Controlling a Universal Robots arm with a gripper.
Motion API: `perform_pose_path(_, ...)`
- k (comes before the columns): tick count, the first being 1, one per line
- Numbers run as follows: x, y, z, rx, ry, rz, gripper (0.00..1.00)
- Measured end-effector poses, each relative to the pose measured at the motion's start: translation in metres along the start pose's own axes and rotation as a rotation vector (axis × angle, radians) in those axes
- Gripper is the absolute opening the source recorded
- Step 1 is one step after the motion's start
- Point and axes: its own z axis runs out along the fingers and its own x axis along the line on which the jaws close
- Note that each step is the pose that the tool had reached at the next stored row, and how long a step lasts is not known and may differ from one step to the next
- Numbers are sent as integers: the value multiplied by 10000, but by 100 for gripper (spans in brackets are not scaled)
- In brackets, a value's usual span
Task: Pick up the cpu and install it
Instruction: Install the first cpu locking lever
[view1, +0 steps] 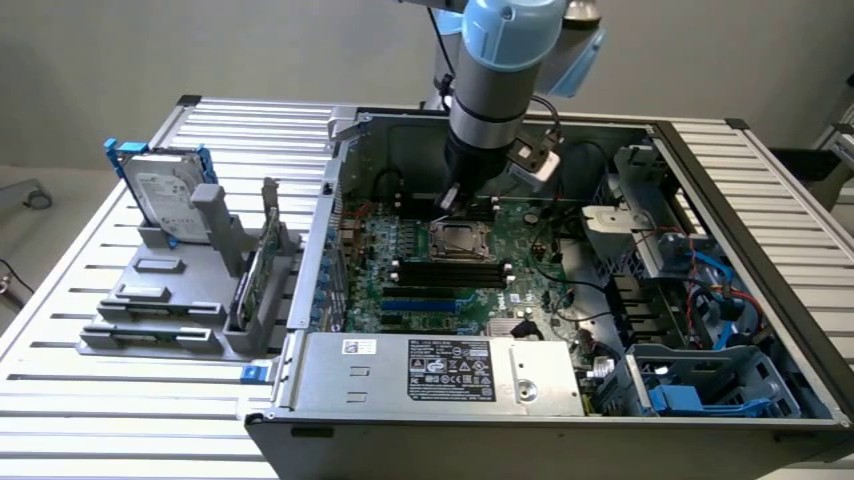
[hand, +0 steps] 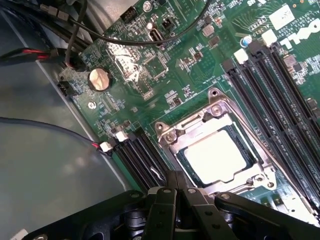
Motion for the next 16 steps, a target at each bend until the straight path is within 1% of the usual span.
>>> perform_pose_path(3,-52,-64,-22,0,2,1,11)
perform_pose_path(10,-195,-257,-37,0,1,1,11)
perform_pose_path(13,-220,-295,-35,4,8,-1,11)
perform_pose_path(16,-220,-323,-12,0,25,-13,11)
